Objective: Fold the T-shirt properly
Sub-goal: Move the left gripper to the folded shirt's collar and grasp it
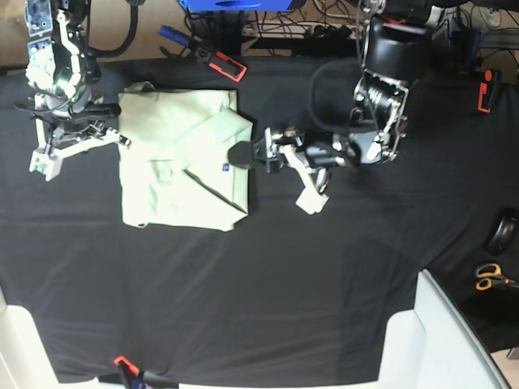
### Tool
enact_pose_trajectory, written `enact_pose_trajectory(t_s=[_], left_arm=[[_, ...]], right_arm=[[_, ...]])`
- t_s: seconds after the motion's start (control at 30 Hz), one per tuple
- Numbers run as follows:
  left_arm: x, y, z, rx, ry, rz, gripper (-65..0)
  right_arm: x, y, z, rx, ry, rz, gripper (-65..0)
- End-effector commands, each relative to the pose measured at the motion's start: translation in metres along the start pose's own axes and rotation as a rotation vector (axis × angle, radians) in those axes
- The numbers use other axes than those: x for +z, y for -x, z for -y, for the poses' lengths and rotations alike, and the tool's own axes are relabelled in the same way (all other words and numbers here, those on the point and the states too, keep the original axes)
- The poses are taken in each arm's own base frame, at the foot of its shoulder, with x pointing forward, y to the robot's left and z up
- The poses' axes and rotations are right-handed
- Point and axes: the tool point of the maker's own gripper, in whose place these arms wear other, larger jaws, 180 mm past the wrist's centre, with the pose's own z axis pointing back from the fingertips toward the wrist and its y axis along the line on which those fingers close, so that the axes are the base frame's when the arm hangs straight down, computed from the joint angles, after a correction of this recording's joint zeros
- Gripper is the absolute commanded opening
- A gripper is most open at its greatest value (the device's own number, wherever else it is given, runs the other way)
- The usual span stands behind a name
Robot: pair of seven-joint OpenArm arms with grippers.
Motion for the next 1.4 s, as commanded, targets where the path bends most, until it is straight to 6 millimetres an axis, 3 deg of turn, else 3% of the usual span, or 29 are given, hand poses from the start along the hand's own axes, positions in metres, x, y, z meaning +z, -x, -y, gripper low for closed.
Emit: enact_pose_trajectory(t_s=[0.0, 0.2, 0.4, 0.7, 0.93, 0.97, 1.17, 1.37], left_arm=[[-0.002, -0.002, 0.001, -0.011, -0.007, -0.01, 0.0], [-0.019, -0.002, 0.016, -0.042, 0.005, -0.034, 0.0], [-0.044, 0.015, 0.025, -0.115, -0.035, -0.12, 0.0], [-0.054, 0.02, 0.014, -0.072, -0.054, -0.184, 0.0], [-0.075, 0.039, 0.037, -0.189, -0.025, -0.307, 0.0], [-0.076, 0.04, 0.038, -0.192, -0.023, -0.31, -2.4], [-0.077, 0.041, 0.039, -0.194, -0.022, -0.315, -31.4], [-0.074, 0.041, 0.035, -0.185, -0.028, -0.31, -65.0]], right_arm=[[0.002, -0.011, 0.001, 0.007, -0.002, 0.043, -65.0], [0.002, -0.011, 0.001, 0.007, -0.002, 0.043, -65.0], [0.002, -0.012, 0.001, 0.006, 0.0, 0.043, -65.0], [0.002, -0.011, 0.001, 0.007, 0.0, 0.042, -65.0], [0.002, -0.011, 0.001, 0.007, 0.0, 0.043, -65.0], [0.002, -0.011, 0.001, 0.007, 0.0, 0.043, -65.0], [0.002, -0.011, 0.001, 0.007, 0.0, 0.043, -65.0], [0.002, -0.012, 0.001, 0.007, 0.0, 0.045, -65.0]])
